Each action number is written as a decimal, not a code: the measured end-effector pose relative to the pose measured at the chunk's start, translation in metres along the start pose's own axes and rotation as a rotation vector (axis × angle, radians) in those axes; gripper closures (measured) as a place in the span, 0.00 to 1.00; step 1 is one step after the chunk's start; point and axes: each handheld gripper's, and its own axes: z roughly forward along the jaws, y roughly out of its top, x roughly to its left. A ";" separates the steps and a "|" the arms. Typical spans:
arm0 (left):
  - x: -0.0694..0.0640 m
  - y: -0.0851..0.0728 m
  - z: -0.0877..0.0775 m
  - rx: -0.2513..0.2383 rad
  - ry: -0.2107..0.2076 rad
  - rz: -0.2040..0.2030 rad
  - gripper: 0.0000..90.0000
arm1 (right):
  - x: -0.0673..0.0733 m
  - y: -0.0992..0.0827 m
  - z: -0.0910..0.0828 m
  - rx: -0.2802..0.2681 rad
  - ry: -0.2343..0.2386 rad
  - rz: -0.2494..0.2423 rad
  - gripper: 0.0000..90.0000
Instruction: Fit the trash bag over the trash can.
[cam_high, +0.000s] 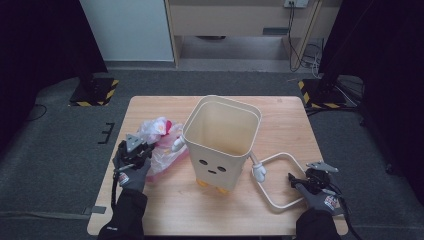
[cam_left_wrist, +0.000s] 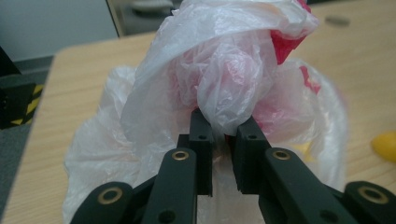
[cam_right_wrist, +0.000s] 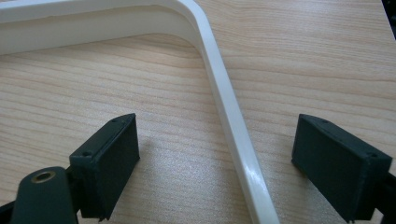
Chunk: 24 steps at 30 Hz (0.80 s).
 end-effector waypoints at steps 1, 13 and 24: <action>0.002 0.003 -0.005 -0.016 0.001 -0.005 0.88 | 0.000 0.000 0.000 0.001 -0.002 -0.007 0.16; 0.013 0.059 -0.077 -0.316 -0.010 -0.075 0.88 | 0.001 0.000 0.000 0.000 -0.001 0.011 0.16; -0.014 0.106 -0.124 -0.514 -0.077 -0.059 0.88 | 0.002 0.001 0.001 0.001 0.007 0.006 0.15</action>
